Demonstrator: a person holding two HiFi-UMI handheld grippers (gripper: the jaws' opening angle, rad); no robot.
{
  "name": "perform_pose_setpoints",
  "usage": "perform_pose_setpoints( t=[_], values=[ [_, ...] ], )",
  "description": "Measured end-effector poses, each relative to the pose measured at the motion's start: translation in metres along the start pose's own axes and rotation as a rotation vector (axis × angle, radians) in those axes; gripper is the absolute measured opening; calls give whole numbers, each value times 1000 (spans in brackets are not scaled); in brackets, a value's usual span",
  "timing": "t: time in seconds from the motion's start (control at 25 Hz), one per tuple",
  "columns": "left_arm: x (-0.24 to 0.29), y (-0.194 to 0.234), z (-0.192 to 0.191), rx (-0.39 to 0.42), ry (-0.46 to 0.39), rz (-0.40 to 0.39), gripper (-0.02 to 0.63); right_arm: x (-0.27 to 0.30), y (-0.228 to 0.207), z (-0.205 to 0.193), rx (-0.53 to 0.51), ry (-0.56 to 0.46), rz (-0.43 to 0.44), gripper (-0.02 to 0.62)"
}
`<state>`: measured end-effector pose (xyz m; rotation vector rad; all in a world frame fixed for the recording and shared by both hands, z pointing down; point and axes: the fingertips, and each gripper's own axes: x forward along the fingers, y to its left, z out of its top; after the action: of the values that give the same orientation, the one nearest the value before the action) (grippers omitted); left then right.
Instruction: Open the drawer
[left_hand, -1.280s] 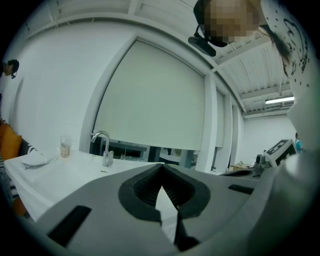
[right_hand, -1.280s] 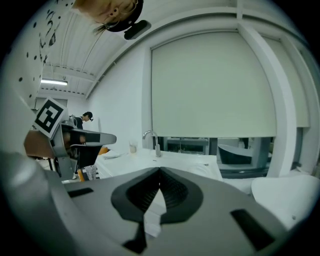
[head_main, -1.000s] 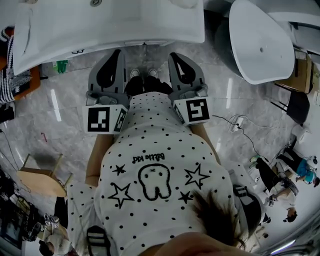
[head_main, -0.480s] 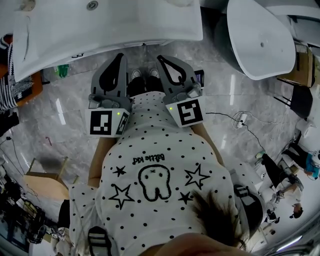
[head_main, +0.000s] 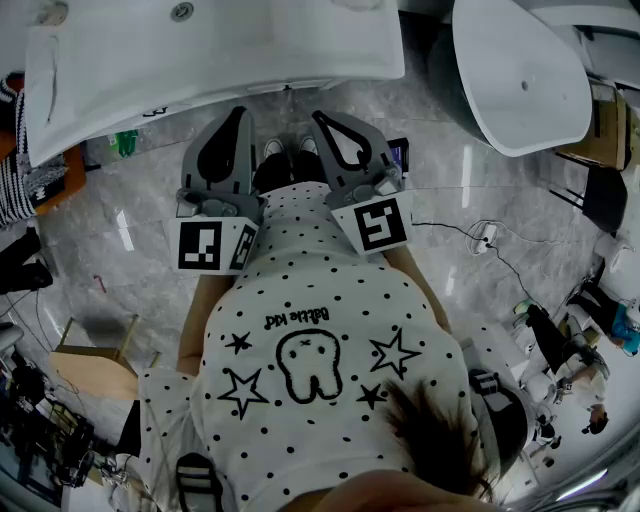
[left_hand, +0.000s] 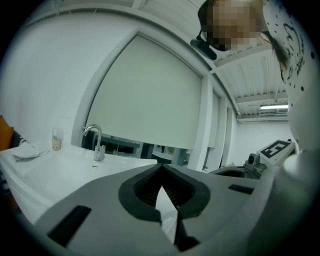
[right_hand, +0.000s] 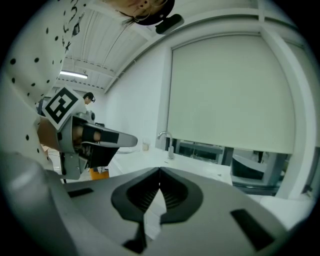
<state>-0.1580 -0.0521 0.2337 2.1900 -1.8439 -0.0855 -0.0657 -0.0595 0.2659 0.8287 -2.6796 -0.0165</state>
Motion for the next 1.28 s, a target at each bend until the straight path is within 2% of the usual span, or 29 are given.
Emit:
perform_pose_setpoints(
  t=[0.88, 1.28],
  values=[
    [-1, 2, -3, -26, 6, 11, 4, -3, -4, -7, 23, 24, -2, 14],
    [-2, 18, -1, -45, 21, 63, 5, -7, -23, -36, 73, 94, -82, 15]
  ],
)
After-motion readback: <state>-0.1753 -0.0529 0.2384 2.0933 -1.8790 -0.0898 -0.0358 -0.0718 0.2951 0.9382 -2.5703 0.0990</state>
